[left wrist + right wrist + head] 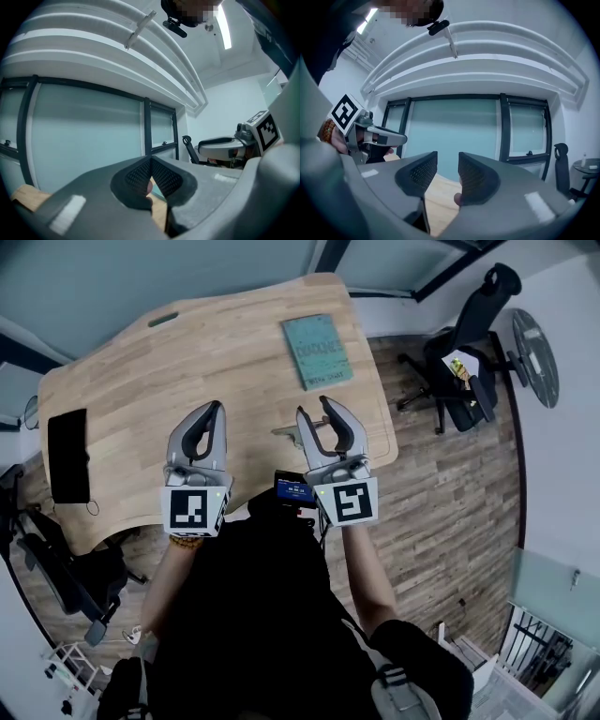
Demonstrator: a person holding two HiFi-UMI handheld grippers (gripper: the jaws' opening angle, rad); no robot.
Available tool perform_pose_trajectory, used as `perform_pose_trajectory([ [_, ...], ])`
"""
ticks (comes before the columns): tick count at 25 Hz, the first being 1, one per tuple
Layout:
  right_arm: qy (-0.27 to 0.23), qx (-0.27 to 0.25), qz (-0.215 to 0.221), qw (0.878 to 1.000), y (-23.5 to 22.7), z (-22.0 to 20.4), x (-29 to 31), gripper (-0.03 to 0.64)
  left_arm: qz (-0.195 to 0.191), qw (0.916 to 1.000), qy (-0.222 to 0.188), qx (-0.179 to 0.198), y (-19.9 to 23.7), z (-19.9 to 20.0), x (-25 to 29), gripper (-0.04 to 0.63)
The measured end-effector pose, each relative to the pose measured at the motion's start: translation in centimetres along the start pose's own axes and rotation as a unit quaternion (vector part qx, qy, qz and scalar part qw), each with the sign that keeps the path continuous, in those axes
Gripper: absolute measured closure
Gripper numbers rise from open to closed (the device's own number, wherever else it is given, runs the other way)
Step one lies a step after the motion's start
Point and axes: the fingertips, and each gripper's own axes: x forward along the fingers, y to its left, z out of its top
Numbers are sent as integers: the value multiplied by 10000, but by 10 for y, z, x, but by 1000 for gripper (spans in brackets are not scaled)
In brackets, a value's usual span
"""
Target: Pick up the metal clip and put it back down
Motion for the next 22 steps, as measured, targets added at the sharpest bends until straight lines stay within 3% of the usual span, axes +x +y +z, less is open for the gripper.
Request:
perform_pose_trajectory([
  [8,-203,271,31,9994,12,22,-4,487,160,9996,-240,60,0,17,-1,595],
  [22,-461,84,-596,9971,2,37,-27,593,376,9972,-590,256,-8,43,-8,595],
])
